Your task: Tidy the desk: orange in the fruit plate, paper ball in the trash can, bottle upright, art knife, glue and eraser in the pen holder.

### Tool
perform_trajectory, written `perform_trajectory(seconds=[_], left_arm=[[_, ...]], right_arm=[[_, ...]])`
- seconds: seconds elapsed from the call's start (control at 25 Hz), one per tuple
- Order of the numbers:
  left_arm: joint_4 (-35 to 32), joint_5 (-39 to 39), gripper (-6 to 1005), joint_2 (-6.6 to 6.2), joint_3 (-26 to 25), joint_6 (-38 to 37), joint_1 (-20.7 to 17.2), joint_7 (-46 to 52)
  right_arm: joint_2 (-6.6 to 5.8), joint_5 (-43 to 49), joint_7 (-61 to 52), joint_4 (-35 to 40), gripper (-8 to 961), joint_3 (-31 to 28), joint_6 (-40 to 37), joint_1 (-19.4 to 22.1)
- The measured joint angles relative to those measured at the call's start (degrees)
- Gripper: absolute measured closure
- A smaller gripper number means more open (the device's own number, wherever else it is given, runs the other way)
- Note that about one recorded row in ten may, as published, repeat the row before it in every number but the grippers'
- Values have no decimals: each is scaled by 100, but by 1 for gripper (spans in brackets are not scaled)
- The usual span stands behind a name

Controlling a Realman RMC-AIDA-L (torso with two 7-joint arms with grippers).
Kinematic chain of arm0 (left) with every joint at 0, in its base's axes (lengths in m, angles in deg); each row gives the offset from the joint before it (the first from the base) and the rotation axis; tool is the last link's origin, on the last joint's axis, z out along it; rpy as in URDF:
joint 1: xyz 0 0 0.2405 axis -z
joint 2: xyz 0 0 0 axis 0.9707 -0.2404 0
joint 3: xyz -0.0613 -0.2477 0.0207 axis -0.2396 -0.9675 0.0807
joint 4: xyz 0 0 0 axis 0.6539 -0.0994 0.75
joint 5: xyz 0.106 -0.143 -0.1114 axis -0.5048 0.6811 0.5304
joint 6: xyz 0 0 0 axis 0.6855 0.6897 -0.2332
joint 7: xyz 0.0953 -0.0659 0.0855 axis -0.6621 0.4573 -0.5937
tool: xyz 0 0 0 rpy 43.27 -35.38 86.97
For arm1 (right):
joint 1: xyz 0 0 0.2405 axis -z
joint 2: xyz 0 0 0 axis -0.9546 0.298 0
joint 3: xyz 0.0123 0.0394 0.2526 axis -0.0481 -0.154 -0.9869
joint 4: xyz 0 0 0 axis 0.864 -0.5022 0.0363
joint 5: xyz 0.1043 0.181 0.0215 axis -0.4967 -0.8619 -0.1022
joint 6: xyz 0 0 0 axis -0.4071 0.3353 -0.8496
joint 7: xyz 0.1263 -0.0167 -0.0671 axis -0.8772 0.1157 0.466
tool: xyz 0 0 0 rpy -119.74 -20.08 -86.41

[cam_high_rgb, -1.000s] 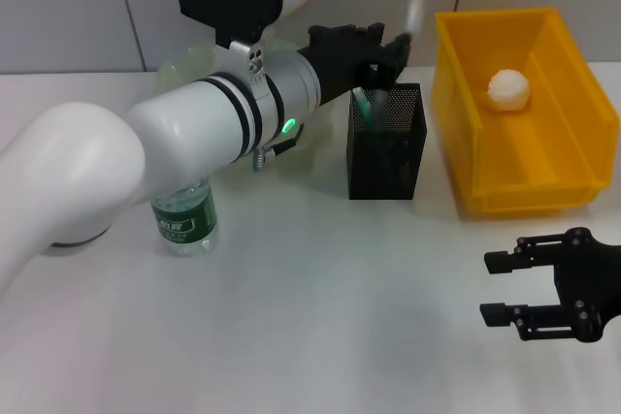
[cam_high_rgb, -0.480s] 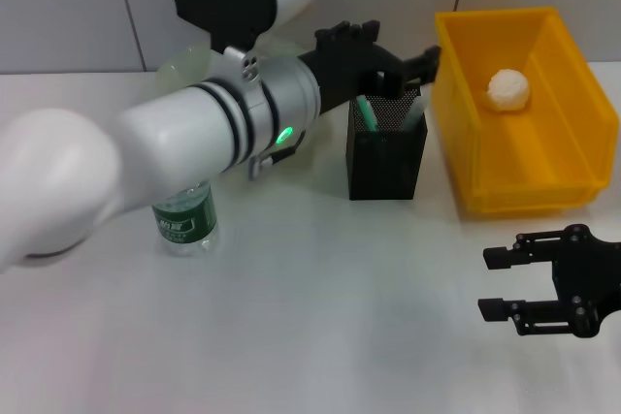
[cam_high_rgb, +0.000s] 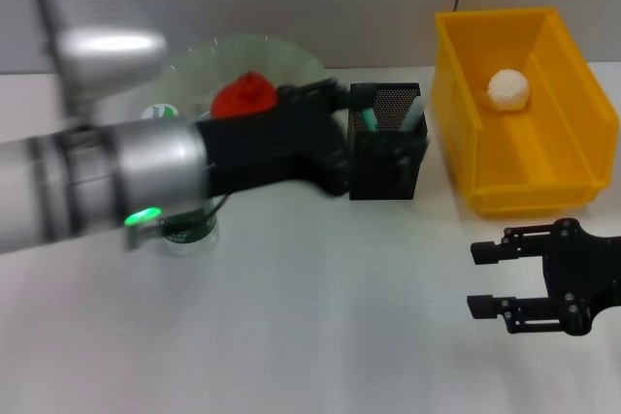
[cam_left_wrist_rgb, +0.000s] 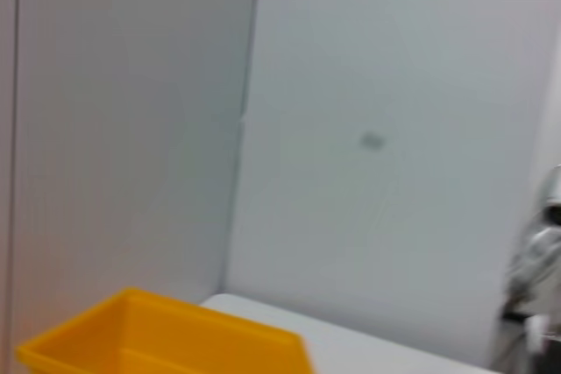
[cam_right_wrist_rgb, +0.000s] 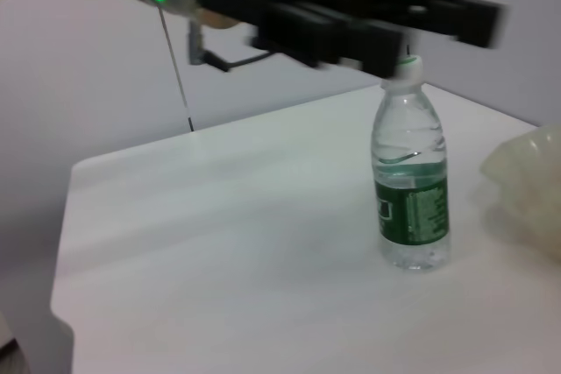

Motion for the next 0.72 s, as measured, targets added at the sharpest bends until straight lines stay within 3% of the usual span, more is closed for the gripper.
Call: perform_trajectory(seconds=[0.12, 0.2, 0.28, 0.32, 0.36, 0.4, 0.44, 0.52, 0.56, 0.6, 0.72], left_arm=[[77, 177, 183, -1, -336, -597, -126, -105], [349, 286, 185, -12, -1234, -1763, -329, -199], [608, 289, 186, -19, -1725, -2401, -365, -312], [608, 289, 186, -19, -1725, -2401, -365, -312], [1342, 273, 186, -36, -2619, -3633, -302, -751], [1812, 187, 186, -43, -3065, -4189, -239, -1059], [1812, 187, 186, -43, -3065, -4189, -239, -1059], [2467, -68, 186, -105, -3554, -4722, -172, -1523], [2960, -354, 186, -220, -3705, -4867, -165, -1950], [2960, -354, 186, -220, -3705, -4867, -165, -1950], [3610, -721, 186, -414, -3754, -4920, -165, -2557]], right_arm=[[0, -7, -20, -78, 312, 0, -80, -44], [0, -20, -47, -123, 312, 1, -143, -76], [0, -32, -96, -132, 312, 10, -219, -92], [0, -34, -115, -133, 312, 23, -239, -96], [0, -59, -149, -130, 286, 78, -276, -103], [0, -59, -149, -130, 259, 78, -276, -103], [0, -83, -152, -129, 233, 111, -286, -96], [0, -121, -118, -150, 180, 178, -279, -67], [3, -134, -9, -232, 180, 212, -246, -45], [3, -134, -9, -232, 180, 212, -246, -45], [-4, -137, 147, -381, 180, 209, -210, -40]])
